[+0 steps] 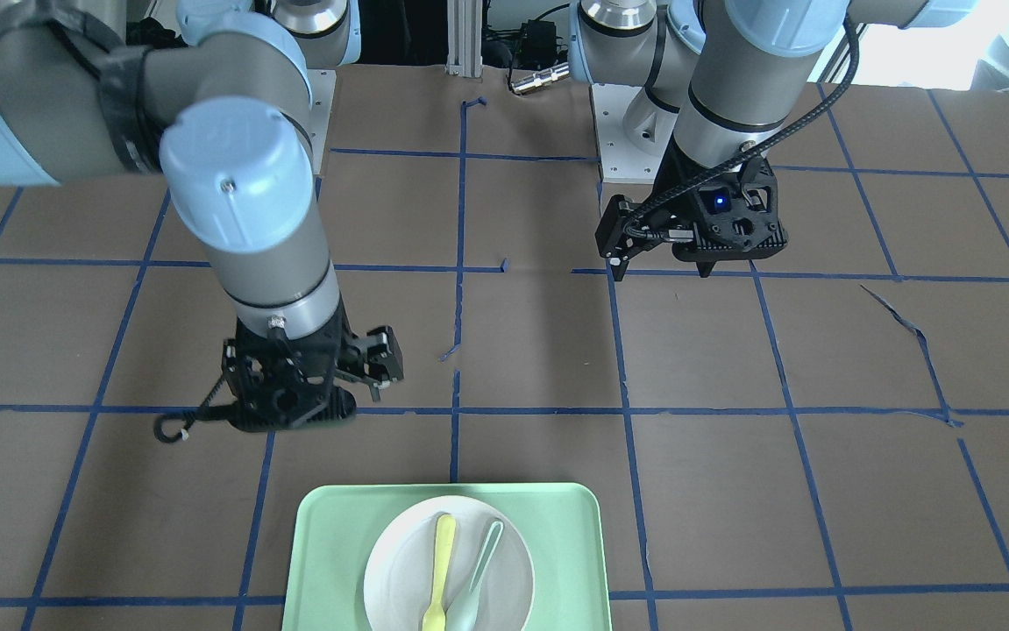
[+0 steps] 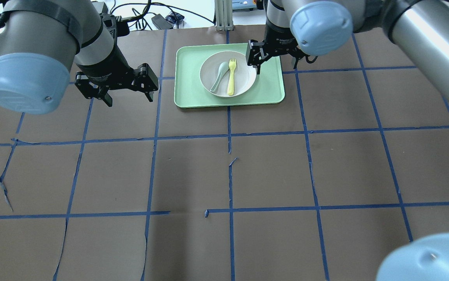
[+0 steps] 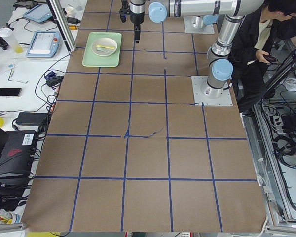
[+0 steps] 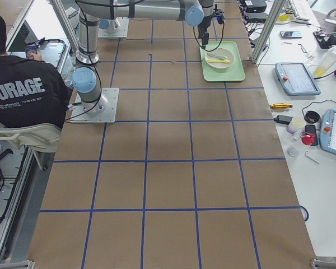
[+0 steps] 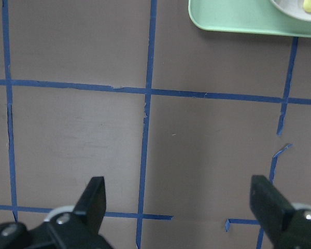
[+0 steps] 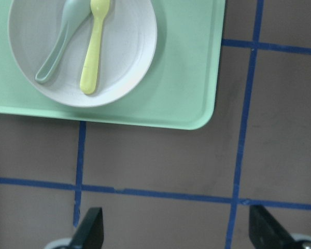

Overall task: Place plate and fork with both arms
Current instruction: 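Move the right gripper over the yellow fork on the plate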

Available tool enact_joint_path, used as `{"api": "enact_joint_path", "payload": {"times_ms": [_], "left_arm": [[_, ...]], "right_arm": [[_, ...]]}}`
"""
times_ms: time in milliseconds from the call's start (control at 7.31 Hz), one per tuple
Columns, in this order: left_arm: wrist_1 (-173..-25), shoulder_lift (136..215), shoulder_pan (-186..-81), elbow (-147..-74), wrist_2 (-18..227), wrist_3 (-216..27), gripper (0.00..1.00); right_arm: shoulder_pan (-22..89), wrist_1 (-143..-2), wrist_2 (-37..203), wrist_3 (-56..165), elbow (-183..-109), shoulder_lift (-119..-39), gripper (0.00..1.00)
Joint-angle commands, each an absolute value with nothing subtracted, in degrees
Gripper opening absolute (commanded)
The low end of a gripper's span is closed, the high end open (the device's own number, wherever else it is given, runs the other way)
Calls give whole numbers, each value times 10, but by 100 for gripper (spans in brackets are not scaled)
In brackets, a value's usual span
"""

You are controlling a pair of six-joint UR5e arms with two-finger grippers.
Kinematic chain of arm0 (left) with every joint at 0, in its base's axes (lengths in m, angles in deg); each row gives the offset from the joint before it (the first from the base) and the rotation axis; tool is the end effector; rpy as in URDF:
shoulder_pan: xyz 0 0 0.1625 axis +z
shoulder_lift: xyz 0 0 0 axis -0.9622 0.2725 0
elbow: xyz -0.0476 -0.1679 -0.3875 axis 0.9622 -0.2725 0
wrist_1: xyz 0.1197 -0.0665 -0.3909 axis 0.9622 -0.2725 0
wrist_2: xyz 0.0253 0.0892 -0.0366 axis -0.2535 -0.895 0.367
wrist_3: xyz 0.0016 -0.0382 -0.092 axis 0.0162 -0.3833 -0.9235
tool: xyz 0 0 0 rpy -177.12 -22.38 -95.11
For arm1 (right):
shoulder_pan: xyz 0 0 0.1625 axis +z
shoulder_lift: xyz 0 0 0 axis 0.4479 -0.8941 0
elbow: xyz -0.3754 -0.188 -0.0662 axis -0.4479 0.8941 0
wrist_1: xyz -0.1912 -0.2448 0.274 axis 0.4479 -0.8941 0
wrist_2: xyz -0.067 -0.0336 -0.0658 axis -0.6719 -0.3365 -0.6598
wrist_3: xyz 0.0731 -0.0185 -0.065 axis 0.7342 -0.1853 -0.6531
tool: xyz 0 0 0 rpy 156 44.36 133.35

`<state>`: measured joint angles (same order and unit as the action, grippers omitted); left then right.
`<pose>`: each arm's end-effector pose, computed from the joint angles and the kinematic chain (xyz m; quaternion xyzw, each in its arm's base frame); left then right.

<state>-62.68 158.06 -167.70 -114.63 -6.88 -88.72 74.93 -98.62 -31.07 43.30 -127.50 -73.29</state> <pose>-0.1643 -0.5019 0.4434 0.0451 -0.9986 0.0268 0.0030 0.2633 -0.6357 0.3843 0.0543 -0.9981 0.0288 0.0084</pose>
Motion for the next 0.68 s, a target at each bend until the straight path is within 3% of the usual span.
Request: {"api": "enact_joint_path", "payload": {"times_ms": [0, 410, 547], "left_arm": [[-626, 1581, -1677, -1148, -67, -891, 100], [-626, 1580, -1677, -1151, -68, -891, 100], [-627, 1581, -1677, -1153, -68, -892, 100]], "right_arm": [[763, -991, -305, 495, -1146, -594, 100], [769, -1070, -292, 582, -1109, -507, 99], [771, -1088, -288, 584, -1110, -491, 92]]}}
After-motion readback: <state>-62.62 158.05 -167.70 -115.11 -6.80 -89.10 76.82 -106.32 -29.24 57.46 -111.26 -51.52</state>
